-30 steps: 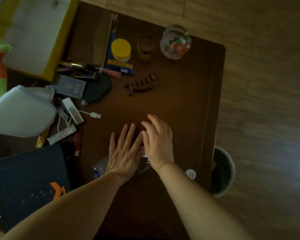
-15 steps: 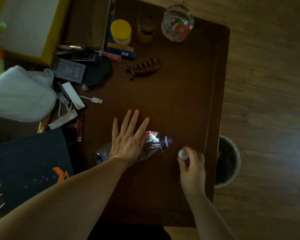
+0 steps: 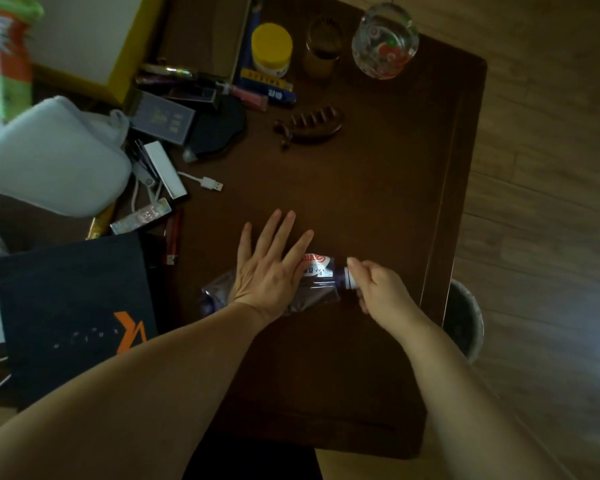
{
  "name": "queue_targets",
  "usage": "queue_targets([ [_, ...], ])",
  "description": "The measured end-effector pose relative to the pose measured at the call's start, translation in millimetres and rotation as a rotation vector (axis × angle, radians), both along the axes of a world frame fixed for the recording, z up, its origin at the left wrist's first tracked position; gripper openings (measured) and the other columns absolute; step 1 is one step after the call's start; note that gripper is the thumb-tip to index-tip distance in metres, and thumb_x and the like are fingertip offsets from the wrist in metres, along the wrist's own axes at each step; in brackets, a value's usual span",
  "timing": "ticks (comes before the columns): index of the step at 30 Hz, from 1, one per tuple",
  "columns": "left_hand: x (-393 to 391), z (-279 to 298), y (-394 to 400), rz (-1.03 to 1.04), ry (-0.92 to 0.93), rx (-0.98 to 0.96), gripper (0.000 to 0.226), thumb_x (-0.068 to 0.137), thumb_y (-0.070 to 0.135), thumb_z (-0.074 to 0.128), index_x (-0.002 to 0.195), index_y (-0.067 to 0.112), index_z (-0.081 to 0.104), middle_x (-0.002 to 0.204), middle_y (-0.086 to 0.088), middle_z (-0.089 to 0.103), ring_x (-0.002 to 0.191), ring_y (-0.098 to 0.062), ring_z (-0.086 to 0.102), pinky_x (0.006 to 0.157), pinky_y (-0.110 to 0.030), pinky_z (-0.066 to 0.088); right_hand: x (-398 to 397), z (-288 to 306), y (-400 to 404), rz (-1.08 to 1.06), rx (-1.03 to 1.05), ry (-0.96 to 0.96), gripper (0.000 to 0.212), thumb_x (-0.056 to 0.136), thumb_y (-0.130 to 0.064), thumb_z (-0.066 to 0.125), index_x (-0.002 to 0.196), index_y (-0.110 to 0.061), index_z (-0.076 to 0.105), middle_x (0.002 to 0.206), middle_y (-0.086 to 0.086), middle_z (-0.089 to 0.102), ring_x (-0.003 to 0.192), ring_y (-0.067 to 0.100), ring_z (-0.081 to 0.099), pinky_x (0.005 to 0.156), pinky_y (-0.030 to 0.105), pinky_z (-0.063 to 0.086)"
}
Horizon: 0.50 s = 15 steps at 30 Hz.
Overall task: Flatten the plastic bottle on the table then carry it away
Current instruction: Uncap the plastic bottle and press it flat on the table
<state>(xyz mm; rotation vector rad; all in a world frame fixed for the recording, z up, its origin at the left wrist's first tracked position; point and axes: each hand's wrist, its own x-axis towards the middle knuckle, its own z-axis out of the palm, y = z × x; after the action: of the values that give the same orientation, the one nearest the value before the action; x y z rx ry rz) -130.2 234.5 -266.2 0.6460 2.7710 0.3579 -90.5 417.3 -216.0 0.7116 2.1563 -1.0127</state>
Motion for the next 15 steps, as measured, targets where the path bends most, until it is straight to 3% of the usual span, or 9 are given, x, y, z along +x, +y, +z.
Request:
queue_targets([
  [2,0.1,-1.0,-0.3,0.002,-0.002,0.014,0.051,0.093,0.044,0.025,0.14,0.031,0.036,0.156,-0.006,0.029,0.146,-0.024,0.018,0.115,-0.052,0.007,-13.0,-1.9,-1.7,0.077,0.144,-0.058,0.051,0.096,-0.057,0.03,0.067,-0.024,0.056,0.061,-0.003,0.056,0.055,0.012,0.055,0.058,0.03,0.043],
  [3,-0.3,-1.7,-0.4,0.003,-0.003,0.02,0.051,0.093,0.044,0.025,0.14,0.031,0.036,0.156,-0.006,0.028,0.146,-0.025,0.017,0.115,-0.052,0.007,-15.0,-2.0,-0.6,0.084,0.141,-0.053,0.049,0.095,-0.058,0.03,0.07,-0.025,0.056,0.063,-0.003,0.058,0.052,0.012,0.057,0.056,0.028,0.045],
  [6,0.1,-3.2,-1.5,0.006,0.002,0.025,0.05,0.093,0.044,0.027,0.14,0.031,0.037,0.155,-0.007,0.029,0.146,-0.025,0.019,0.115,-0.052,0.009,-5.6,1.6,4.2,0.04,-0.089,0.027,0.018,0.097,-0.047,0.039,0.091,-0.036,0.052,0.081,-0.004,0.061,0.054,0.0,0.062,0.043,0.012,0.045],
  [8,0.1,-3.7,-1.7,0.005,0.013,0.028,0.049,0.093,0.043,0.029,0.139,0.031,0.039,0.155,-0.007,0.03,0.146,-0.026,0.02,0.114,-0.053,0.01,2.4,-0.7,2.8,0.048,-0.126,0.06,0.012,0.099,-0.039,0.041,0.09,-0.039,0.05,0.08,-0.005,0.058,0.059,0.0,0.061,0.046,0.012,0.045],
  [11,0.2,-5.7,-1.7,0.008,0.032,0.028,0.047,0.093,0.043,0.031,0.137,0.031,0.04,0.154,-0.006,0.032,0.145,-0.026,0.022,0.114,-0.053,0.009,1.4,-8.8,-11.7,-0.011,0.025,0.045,0.025,0.099,-0.046,0.034,0.083,-0.034,0.05,0.075,-0.006,0.058,0.064,0.006,0.056,0.053,0.02,0.04],
  [15,-0.9,-4.1,-0.8,-0.006,0.013,-0.024,0.048,0.093,0.045,0.028,0.138,0.03,0.038,0.155,-0.005,0.03,0.146,-0.024,0.018,0.115,-0.048,-0.001,-14.4,-12.7,-24.8,-0.081,0.297,-0.085,0.046,0.099,-0.05,0.026,0.093,-0.019,0.059,0.074,-0.003,0.059,0.066,0.01,0.057,0.052,0.025,0.038],
])
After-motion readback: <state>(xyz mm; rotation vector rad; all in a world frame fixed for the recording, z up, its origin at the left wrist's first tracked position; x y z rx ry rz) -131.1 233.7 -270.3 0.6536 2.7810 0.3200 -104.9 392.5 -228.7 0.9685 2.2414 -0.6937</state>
